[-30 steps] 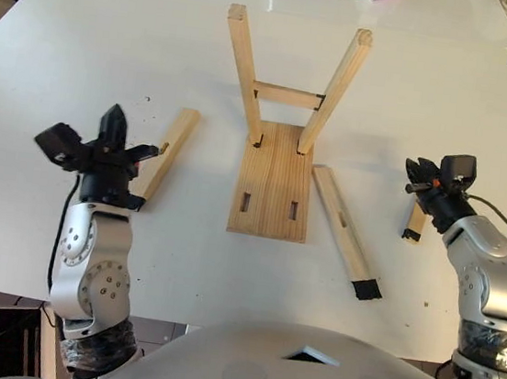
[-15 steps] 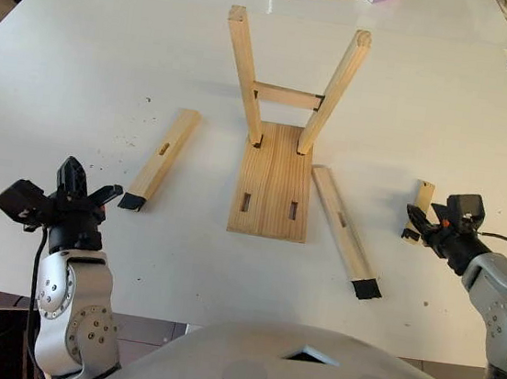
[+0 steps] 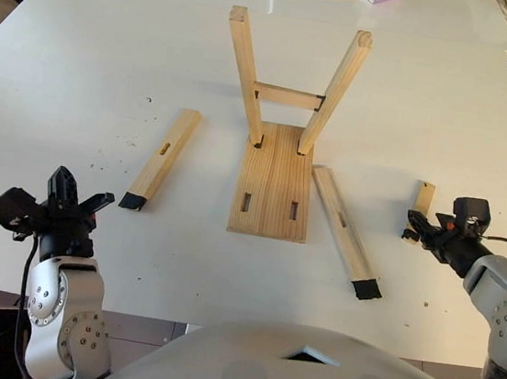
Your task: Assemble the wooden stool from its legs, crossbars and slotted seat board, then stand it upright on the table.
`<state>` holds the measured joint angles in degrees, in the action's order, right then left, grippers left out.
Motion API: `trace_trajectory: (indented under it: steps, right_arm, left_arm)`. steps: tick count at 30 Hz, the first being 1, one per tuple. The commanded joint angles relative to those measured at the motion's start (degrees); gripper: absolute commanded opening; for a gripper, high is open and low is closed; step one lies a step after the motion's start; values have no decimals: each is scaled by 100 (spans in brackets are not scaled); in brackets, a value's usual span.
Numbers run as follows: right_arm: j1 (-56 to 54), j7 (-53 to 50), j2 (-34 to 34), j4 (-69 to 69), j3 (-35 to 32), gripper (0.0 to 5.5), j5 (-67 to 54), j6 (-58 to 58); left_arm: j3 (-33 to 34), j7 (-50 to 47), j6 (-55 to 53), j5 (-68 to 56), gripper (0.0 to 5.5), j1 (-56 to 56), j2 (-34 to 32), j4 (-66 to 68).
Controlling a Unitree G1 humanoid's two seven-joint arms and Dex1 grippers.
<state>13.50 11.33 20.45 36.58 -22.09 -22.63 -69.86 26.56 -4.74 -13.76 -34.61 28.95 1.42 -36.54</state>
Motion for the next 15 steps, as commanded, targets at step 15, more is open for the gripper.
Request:
trace_trajectory:
  steps: [15]
  right_arm:
    - [96, -353, 65, -371, 1031, 319, 658, 346]
  left_arm:
    - [-377, -8, -117, 339, 0, -411, -166, 238]
